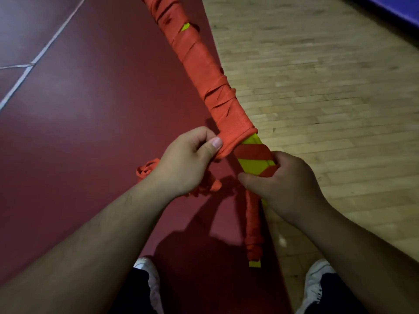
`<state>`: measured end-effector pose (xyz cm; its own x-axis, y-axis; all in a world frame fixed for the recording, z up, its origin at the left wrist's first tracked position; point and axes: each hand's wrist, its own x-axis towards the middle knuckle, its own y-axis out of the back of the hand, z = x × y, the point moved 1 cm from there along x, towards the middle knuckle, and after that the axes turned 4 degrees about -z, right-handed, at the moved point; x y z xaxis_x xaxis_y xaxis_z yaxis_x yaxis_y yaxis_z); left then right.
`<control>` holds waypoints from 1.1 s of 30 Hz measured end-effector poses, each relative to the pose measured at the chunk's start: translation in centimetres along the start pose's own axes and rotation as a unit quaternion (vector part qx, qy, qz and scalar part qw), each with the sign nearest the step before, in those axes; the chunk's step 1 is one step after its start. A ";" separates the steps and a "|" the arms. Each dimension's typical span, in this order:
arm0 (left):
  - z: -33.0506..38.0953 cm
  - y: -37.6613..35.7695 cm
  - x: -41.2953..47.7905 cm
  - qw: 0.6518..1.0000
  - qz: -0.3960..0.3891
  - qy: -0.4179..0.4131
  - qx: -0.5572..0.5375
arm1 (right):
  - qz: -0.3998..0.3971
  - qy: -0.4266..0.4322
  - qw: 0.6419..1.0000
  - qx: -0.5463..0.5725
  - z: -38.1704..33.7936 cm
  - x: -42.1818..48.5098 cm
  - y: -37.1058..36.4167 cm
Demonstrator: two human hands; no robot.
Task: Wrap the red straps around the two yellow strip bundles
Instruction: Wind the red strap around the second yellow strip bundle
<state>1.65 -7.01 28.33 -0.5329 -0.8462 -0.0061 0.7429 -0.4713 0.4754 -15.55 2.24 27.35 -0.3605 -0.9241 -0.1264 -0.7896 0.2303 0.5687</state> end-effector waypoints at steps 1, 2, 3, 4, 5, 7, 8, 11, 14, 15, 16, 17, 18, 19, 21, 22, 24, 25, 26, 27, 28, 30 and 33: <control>0.1 0.0 0.0 1.000 -0.003 0.001 -0.002 | 0.004 0.001 1.000 -0.001 0.0 0.0 0.0; 0.2 0.0 -0.1 1.000 -0.006 0.004 -0.002 | 0.006 0.003 1.000 0.002 0.0 0.1 0.0; 0.4 0.0 -0.1 1.000 -0.009 0.017 -0.015 | 0.005 0.003 1.000 0.006 -0.1 0.0 0.0; 0.5 0.1 -0.2 0.998 -0.013 0.035 -0.042 | 0.001 0.003 1.000 0.011 -0.2 0.0 0.1; 0.5 0.2 -0.2 0.995 -0.019 0.052 -0.081 | -0.004 0.002 1.000 0.021 -0.4 0.0 0.1; 0.6 0.2 -0.2 0.981 -0.043 0.065 -0.176 | -0.026 0.001 0.998 0.063 -0.4 -0.2 0.1; 0.5 0.3 -0.2 0.975 -0.055 0.065 -0.206 | -0.040 0.001 0.995 0.089 -0.5 -0.4 0.0; 0.2 0.1 -0.2 0.969 -0.073 0.049 -0.230 | -0.074 0.006 0.984 0.165 -0.7 -0.7 -0.2; 0.0 -0.2 -0.1 0.954 -0.080 0.033 -0.286 | -0.107 0.017 0.970 0.217 -1.2 -1.0 -0.1; -0.2 -0.3 -0.1 0.945 -0.086 0.032 -0.314 | -0.123 0.020 0.965 0.230 -1.3 -1.0 0.0; -0.3 -0.4 -0.1 0.934 -0.101 0.026 -0.342 | -0.141 0.024 0.960 0.242 -1.4 -1.1 -0.1; -0.3 -0.4 -0.1 0.921 -0.122 0.022 -0.368 | -0.161 0.028 0.953 0.256 -1.4 -1.2 -0.1; -0.7 -0.3 -0.1 0.910 -0.145 0.016 -0.389 | -0.183 0.032 0.946 0.267 -1.5 -1.2 -0.1; -0.8 -0.2 -0.2 0.897 -0.169 0.012 -0.409 | -0.211 0.036 0.938 0.274 -1.4 -1.2 0.0; -1.0 0.1 -0.3 0.868 -0.211 -0.003 -0.450 | -0.276 0.037 0.912 0.301 -1.3 -1.2 0.0; -1.0 0.1 -0.2 0.857 -0.224 -0.010 -0.465 | -0.308 0.033 0.895 0.320 -1.3 -1.2 0.1; -1.0 0.0 -0.2 0.855 -0.213 -0.022 -0.472 | -0.360 0.024 0.866 0.348 -1.2 -1.0 0.4; -0.9 -0.1 -0.2 0.863 -0.198 -0.027 -0.464 | -0.378 0.015 0.854 0.356 -1.1 -0.9 0.5; -0.8 -0.2 -0.2 0.875 -0.181 -0.034 -0.448 | -0.390 0.002 0.848 0.360 -1.0 -0.8 0.6; -0.7 -0.3 -0.2 0.885 -0.163 -0.030 -0.434 | -0.391 -0.014 0.848 0.359 -0.9 -0.6 0.7; -0.7 -0.3 -0.1 0.896 -0.149 -0.028 -0.418 | -0.384 -0.028 0.854 0.350 -0.8 -0.4 0.8; -0.5 -0.5 -0.3 0.916 -0.117 -0.015 -0.383 | -0.339 -0.044 0.889 0.306 -0.5 0.1 1.1; 0.0 -0.5 -0.5 0.936 -0.062 0.045 -0.342 | -0.234 -0.009 0.961 0.148 -0.4 0.3 1.8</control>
<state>1.52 -6.35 28.10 -0.6185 -0.7778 -0.1123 0.7799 -0.5899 -0.2094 -16.90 2.25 28.62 0.0627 -0.9429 -0.3271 -0.9731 -0.1304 0.1896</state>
